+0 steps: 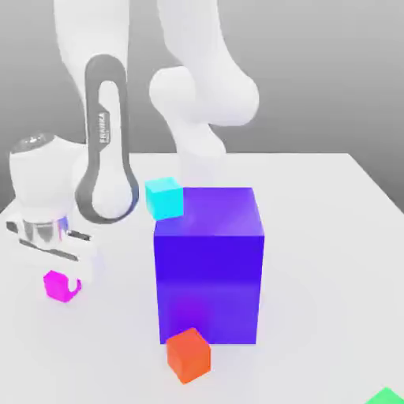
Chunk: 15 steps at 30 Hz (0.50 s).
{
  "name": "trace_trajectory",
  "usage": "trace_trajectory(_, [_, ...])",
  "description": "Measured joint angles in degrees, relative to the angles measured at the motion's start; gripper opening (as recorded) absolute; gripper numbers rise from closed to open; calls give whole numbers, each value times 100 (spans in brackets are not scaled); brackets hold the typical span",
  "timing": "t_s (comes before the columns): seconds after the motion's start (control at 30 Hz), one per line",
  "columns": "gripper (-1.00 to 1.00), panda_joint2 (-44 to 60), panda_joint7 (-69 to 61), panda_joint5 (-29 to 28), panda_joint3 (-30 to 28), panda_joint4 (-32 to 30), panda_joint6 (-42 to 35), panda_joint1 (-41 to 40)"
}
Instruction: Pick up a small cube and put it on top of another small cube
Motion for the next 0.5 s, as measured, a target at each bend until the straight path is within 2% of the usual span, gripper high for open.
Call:
trace_trajectory(0.1, [-100,-586,634,-856,-290,-107,-460,133])
trace_trajectory(0.17, [-100,-668,966,-1186,-226,48,-764,387])
trace_trajectory(0.5, [-100,35,2360,-1441,969,1853,-1965,2160])
